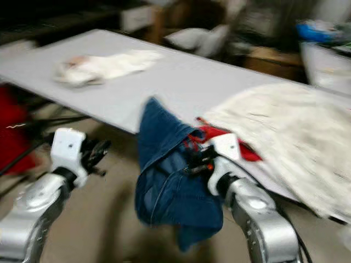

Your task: Hang hanger

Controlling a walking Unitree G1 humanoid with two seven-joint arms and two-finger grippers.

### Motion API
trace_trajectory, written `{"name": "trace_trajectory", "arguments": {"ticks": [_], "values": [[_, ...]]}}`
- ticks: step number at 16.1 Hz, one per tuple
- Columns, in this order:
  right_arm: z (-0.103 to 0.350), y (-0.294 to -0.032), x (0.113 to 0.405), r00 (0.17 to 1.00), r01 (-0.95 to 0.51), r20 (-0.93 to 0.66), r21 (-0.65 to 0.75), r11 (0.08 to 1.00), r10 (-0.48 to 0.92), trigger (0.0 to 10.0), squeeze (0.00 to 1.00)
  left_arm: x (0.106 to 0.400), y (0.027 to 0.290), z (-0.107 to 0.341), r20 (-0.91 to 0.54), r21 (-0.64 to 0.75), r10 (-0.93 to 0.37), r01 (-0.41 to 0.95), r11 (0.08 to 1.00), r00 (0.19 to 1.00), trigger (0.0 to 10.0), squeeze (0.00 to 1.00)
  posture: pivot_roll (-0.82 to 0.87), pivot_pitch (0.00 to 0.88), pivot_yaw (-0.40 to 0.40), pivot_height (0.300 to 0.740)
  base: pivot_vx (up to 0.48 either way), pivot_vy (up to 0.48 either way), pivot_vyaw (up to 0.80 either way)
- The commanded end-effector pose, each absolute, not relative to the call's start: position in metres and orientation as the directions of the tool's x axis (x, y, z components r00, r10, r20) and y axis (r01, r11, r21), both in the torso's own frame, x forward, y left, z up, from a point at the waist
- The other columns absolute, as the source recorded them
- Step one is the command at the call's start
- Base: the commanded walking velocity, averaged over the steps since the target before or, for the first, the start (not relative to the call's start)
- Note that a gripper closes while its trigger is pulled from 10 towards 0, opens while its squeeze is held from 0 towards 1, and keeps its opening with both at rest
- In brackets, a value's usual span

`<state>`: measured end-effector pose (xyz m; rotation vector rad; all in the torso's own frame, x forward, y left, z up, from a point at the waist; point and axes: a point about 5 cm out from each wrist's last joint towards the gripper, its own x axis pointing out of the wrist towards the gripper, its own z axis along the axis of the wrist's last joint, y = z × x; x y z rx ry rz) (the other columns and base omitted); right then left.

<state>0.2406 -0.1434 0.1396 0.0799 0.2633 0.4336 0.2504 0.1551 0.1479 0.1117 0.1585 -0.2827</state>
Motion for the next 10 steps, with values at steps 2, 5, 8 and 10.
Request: {"name": "trace_trajectory", "arguments": {"ticks": [2,5,8,10], "values": [[0.140,-0.140,0.243,0.886,-0.386,-0.216,0.145,0.911,0.410,10.0,0.00,0.253,0.155,0.151,-0.161,0.117,-0.275,0.295,0.948,0.948,10.0,0.00,0.03,0.000,-0.013,0.740,0.000,0.000,0.80],[0.143,-0.137,0.245,0.887,-0.396,-0.203,0.129,0.909,0.415,10.0,0.00,0.258,0.157,0.150,-0.157,0.121,-0.275,0.295,0.948,0.948,10.0,0.00,0.03,0.000,-0.003,0.740,0.000,0.000,0.80],[0.141,-0.134,0.249,0.881,-0.401,-0.214,0.137,0.906,0.423,10.0,0.00,0.260,0.157,0.151,-0.148,0.128,-0.262,0.281,0.951,0.954,10.0,0.00,0.03,0.000,-0.013,0.740,0.000,0.000,0.80],[0.137,-0.130,0.249,0.867,-0.410,-0.235,0.168,0.897,0.440,10.0,0.00,0.258,0.160,0.151,-0.135,0.156,-0.241,0.261,0.953,0.961,10.0,0.00,0.04,0.000,-0.032,0.740,0.000,0.000,0.80]]}}
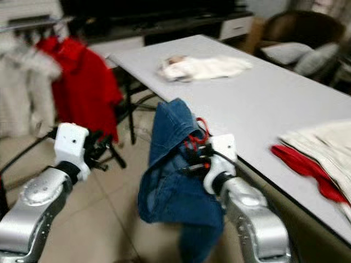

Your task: Hang hanger

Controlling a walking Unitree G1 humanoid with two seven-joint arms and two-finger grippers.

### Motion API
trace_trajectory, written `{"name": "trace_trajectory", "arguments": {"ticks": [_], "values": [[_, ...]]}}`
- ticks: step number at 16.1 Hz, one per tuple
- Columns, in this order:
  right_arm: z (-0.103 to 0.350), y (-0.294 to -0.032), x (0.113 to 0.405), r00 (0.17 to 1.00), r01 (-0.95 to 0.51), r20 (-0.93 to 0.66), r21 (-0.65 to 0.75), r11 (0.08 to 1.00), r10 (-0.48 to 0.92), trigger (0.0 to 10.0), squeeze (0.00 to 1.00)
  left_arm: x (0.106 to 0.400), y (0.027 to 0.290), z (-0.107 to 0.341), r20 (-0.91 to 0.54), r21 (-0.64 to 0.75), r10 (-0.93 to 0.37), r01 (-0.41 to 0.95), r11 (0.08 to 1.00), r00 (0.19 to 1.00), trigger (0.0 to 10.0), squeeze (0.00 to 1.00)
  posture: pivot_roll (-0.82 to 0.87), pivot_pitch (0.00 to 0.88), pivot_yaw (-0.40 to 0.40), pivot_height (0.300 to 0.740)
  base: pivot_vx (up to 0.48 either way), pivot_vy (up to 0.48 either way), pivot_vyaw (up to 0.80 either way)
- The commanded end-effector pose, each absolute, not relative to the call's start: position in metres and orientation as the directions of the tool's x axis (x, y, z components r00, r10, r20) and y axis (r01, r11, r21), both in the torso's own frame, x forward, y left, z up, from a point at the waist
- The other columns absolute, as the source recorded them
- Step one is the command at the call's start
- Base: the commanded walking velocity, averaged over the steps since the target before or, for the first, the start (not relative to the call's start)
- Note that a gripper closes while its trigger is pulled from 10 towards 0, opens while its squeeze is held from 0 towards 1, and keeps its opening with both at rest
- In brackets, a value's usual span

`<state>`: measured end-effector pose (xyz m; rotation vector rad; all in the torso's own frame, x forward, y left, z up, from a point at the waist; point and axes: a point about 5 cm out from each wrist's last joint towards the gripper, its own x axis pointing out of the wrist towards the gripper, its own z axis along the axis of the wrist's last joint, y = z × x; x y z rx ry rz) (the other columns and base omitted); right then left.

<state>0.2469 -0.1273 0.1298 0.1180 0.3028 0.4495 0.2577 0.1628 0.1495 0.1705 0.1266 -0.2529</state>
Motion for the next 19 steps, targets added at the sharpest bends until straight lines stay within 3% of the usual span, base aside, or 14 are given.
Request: {"name": "trace_trajectory", "arguments": {"ticks": [1,6,10,19], "values": [[0.137,-0.130,0.250,0.867,-0.410,-0.234,0.169,0.896,0.440,10.0,0.00,0.258,0.161,0.151,-0.136,0.151,-0.243,0.262,0.953,0.961,10.0,0.00,0.05,0.000,-0.034,0.740,0.000,0.000,0.80],[0.136,-0.125,0.248,0.848,-0.424,-0.221,0.260,0.868,0.481,10.0,0.00,0.253,0.162,0.153,-0.122,0.126,-0.259,0.274,0.953,0.958,10.0,0.00,0.05,0.000,-0.039,0.740,0.100,0.000,0.16],[0.139,-0.122,0.244,0.831,-0.489,-0.206,0.171,0.855,0.516,10.0,0.00,0.250,0.162,0.152,-0.132,0.120,-0.271,0.286,0.951,0.954,10.0,0.00,0.05,0.000,-0.034,0.740,0.281,0.000,0.00],[0.139,-0.117,0.246,0.814,-0.521,-0.192,0.173,0.836,0.548,10.0,0.00,0.248,0.164,0.151,-0.145,0.124,-0.267,0.286,0.950,0.953,10.0,0.00,0.06,0.000,-0.042,0.740,0.291,0.000,0.79]]}}
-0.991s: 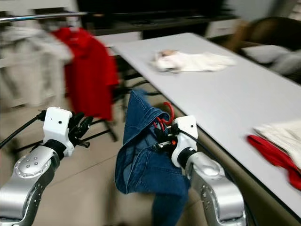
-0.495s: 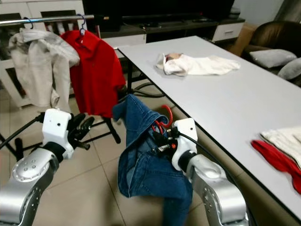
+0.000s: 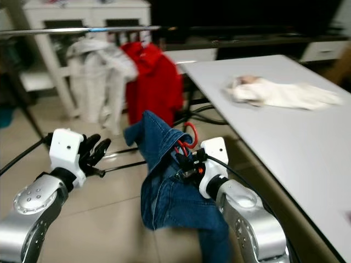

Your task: Hang hanger

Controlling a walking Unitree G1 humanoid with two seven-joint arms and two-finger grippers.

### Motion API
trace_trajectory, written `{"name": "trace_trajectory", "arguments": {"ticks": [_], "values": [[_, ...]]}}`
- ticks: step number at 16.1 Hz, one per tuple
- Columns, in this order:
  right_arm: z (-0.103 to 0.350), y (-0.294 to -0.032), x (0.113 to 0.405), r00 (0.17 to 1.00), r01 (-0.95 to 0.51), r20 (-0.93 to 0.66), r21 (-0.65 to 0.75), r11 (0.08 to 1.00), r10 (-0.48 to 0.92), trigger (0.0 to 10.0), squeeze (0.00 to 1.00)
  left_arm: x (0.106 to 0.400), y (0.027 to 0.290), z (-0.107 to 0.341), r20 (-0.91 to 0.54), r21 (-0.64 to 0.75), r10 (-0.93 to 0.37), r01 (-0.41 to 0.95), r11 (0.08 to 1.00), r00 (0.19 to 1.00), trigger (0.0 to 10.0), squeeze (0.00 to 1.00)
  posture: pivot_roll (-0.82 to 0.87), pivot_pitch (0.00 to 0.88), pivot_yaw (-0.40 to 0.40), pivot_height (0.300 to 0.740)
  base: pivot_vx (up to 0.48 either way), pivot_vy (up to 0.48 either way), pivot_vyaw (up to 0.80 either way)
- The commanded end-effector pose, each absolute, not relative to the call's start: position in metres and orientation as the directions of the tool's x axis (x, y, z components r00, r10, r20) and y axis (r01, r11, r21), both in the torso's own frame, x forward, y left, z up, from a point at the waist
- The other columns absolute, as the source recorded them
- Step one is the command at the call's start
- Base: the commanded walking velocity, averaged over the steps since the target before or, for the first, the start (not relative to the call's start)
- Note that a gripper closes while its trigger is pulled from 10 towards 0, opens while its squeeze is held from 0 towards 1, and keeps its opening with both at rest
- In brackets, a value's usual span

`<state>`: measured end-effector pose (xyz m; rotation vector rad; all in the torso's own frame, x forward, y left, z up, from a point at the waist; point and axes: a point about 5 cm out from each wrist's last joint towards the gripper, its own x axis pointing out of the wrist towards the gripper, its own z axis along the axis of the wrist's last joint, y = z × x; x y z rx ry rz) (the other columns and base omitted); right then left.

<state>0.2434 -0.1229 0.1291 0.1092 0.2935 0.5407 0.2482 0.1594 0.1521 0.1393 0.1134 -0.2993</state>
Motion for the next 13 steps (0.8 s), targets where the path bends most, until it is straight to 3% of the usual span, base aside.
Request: {"name": "trace_trajectory", "arguments": {"ticks": [1,3,13], "values": [[0.139,-0.117,0.246,0.814,-0.523,-0.191,0.171,0.835,0.549,10.0,0.00,0.247,0.164,0.151,-0.146,0.125,-0.268,0.286,0.950,0.952,10.0,0.00,0.06,0.000,-0.043,0.740,0.292,0.000,0.80],[0.140,-0.118,0.247,0.823,-0.513,-0.185,0.166,0.842,0.538,10.0,0.00,0.247,0.163,0.151,-0.148,0.127,-0.271,0.290,0.948,0.951,10.0,0.00,0.06,0.000,-0.044,0.740,0.291,0.000,0.80],[0.144,-0.131,0.259,0.905,-0.391,-0.144,0.084,0.916,0.400,10.0,0.00,0.246,0.159,0.150,-0.151,0.124,-0.291,0.311,0.942,0.945,10.0,0.00,0.08,0.000,-0.057,0.740,0.298,0.000,0.00]]}}
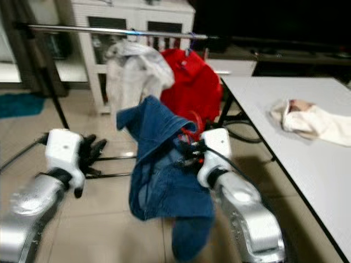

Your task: Hang hanger

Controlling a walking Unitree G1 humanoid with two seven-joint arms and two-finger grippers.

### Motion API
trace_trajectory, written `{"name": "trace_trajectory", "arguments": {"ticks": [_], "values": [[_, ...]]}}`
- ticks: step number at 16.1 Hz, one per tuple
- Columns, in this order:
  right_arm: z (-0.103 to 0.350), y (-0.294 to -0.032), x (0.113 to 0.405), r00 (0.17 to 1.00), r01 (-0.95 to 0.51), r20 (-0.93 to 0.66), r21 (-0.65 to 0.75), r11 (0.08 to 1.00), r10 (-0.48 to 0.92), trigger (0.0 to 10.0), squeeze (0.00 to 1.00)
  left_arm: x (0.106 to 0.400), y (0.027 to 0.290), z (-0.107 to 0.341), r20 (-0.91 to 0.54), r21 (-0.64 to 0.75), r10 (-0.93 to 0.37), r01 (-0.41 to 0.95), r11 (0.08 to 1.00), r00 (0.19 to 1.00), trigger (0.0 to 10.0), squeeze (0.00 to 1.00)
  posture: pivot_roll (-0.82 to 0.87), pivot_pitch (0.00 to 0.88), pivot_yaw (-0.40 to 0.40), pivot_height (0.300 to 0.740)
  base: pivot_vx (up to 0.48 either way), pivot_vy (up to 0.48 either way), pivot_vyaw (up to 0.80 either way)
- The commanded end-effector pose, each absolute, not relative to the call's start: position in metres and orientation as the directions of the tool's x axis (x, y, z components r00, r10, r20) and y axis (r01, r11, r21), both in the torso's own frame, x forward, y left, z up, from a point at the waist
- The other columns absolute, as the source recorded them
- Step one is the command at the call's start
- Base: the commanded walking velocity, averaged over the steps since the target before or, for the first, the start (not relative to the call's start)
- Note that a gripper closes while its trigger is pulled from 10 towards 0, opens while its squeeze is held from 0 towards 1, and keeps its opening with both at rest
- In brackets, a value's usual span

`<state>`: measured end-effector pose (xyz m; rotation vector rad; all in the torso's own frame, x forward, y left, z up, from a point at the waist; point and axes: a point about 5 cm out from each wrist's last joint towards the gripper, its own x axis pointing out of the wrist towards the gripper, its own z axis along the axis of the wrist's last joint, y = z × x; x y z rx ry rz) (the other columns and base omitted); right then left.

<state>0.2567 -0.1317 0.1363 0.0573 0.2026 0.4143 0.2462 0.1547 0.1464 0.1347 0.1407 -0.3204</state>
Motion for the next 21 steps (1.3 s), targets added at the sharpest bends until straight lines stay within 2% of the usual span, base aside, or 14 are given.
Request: {"name": "trace_trajectory", "arguments": {"ticks": [1,6,9,12,16,21], "values": [[0.144,-0.130,0.259,0.906,-0.391,-0.138,0.093,0.916,0.401,10.0,0.00,0.246,0.159,0.150,-0.151,0.125,-0.293,0.312,0.942,0.944,10.0,0.00,0.08,0.000,-0.057,0.740,0.296,0.000,0.80],[0.144,-0.127,0.259,0.902,-0.407,-0.125,0.072,0.911,0.413,10.0,0.00,0.245,0.156,0.149,-0.154,0.117,-0.309,0.328,0.937,0.939,10.0,0.00,0.08,0.000,-0.055,0.740,0.302,0.000,0.72],[0.143,-0.124,0.257,0.904,-0.399,-0.121,0.103,0.911,0.409,10.0,0.00,0.245,0.155,0.149,-0.152,0.111,-0.322,0.340,0.934,0.935,10.0,0.00,0.07,0.000,-0.052,0.740,0.320,0.000,0.00],[0.141,-0.125,0.258,0.925,-0.357,-0.128,0.031,0.934,0.358,10.0,0.00,0.246,0.156,0.149,-0.154,0.114,-0.325,0.344,0.932,0.933,10.0,0.00,0.08,0.000,-0.043,0.740,0.331,0.000,0.00],[0.137,-0.136,0.263,0.944,-0.290,-0.146,0.052,0.956,0.294,10.0,0.00,0.248,0.156,0.149,-0.154,0.123,-0.339,0.358,0.926,0.928,10.0,0.00,0.07,0.000,-0.036,0.740,0.331,0.000,0.00],[0.139,-0.134,0.263,0.939,-0.312,-0.134,0.059,0.948,0.318,10.0,0.00,0.250,0.156,0.150,-0.147,0.120,-0.336,0.354,0.928,0.930,10.0,0.00,0.08,0.000,-0.039,0.740,0.337,0.000,0.00]]}}
